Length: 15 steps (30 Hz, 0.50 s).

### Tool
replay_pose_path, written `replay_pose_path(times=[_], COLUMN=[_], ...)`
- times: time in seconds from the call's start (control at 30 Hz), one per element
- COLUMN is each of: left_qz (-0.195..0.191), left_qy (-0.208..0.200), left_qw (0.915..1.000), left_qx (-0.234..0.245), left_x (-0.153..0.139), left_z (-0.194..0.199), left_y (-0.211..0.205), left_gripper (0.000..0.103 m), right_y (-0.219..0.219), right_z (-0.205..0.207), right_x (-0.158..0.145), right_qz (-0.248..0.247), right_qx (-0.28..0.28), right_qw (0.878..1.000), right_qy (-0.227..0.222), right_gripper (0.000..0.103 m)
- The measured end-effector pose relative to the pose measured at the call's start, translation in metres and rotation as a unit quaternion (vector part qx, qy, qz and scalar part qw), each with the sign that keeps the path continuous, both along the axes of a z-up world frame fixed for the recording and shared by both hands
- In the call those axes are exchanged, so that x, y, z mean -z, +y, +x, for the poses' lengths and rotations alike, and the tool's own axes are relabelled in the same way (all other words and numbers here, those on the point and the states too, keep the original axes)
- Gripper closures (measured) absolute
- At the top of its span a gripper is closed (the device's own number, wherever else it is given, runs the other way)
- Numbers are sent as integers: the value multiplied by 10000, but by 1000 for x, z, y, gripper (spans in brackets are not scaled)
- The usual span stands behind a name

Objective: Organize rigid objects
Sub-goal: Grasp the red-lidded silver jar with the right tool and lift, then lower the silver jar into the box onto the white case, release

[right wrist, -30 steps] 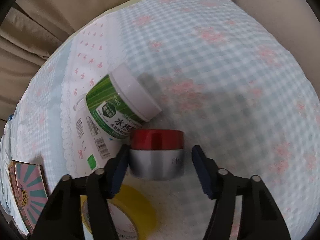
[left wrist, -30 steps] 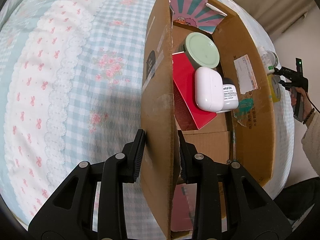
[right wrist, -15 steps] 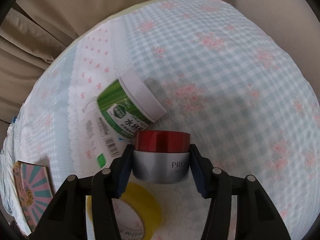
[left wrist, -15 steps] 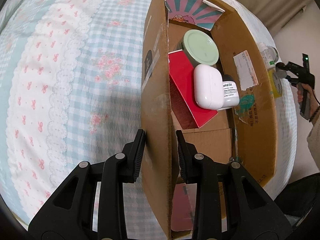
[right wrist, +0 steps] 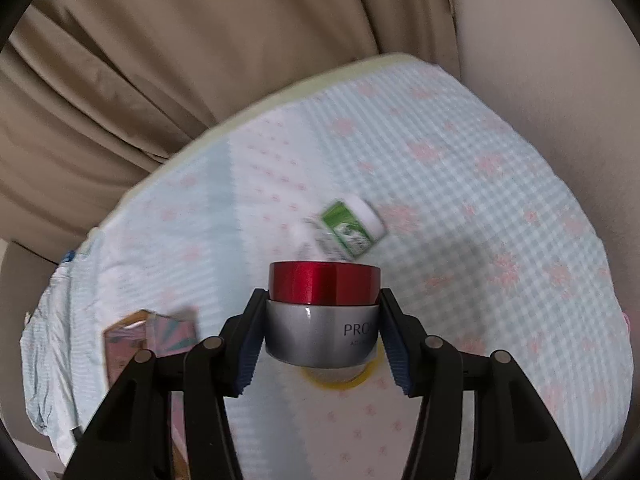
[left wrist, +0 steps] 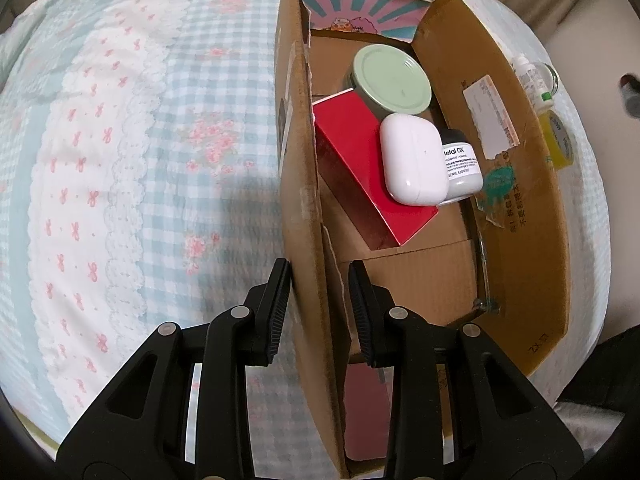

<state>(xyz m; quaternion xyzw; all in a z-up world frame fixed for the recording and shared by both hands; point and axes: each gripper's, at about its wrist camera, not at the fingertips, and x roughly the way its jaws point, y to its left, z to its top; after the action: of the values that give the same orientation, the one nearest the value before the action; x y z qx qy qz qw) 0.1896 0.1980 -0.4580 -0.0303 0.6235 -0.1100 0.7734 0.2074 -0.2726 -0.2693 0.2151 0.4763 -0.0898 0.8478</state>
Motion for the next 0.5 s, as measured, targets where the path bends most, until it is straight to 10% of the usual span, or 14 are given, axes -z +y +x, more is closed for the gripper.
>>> replay_pose_path(times=[0.5], left_qz=[-177], left_qy=[6], left_qw=[9996], left_qx=[210], left_x=[0], left_z=[2], left_y=[3], left_gripper=[76], right_y=[164], right_z=[-19], right_x=[-56], right_qz=[54], right_qx=[-793], right_qw=[9964], right_qy=[-295], right_gripper=[53])
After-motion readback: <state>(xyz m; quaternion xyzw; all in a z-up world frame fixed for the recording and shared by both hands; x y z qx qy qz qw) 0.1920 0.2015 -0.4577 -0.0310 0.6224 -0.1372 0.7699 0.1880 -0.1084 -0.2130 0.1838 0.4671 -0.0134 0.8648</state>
